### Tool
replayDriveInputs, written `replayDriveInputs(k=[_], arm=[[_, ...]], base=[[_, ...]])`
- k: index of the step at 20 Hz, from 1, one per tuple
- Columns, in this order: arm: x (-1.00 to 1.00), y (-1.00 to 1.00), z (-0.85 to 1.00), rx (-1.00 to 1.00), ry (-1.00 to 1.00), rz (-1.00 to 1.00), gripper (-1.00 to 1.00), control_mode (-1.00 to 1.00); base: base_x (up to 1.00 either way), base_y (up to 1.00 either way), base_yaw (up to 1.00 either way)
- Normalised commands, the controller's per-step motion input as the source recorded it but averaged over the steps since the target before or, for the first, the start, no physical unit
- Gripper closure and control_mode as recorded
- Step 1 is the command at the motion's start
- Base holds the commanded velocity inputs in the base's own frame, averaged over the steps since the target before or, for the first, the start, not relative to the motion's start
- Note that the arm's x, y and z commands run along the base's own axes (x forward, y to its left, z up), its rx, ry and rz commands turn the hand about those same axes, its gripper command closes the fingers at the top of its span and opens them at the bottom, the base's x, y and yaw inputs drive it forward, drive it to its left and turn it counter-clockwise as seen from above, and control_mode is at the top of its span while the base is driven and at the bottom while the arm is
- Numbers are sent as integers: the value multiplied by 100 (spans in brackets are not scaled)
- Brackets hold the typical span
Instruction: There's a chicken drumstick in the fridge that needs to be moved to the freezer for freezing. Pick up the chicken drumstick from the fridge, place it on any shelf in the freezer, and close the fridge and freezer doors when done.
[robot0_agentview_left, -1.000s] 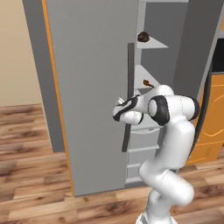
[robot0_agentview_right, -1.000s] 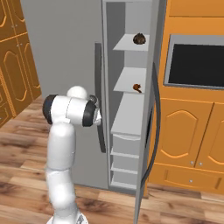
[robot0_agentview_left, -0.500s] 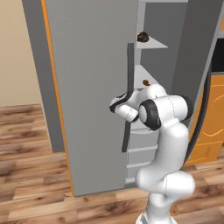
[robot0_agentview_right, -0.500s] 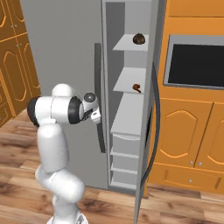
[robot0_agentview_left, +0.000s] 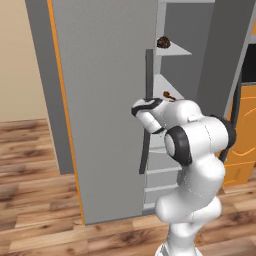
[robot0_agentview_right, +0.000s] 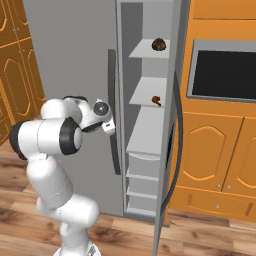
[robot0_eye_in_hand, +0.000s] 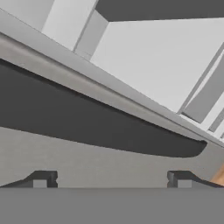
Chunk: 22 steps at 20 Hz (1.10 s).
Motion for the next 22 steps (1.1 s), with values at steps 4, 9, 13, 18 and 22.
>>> replayDriveInputs(k=[4, 9, 13, 18, 22], arm=[[-57, 0, 75, 0, -16, 0, -100, -100], [-71, 0, 70, -4, -15, 0, -100, -100], [-67, 0, 88, -13, 0, 0, -100, -100], [-72, -3, 89, -8, 8, 1, -100, -100], [-33, 0, 100, -2, 4, 3, -100, -100]], base=[[0, 0, 0], [0, 0, 0], [0, 0, 0], [0, 0, 0], [0, 0, 0]])
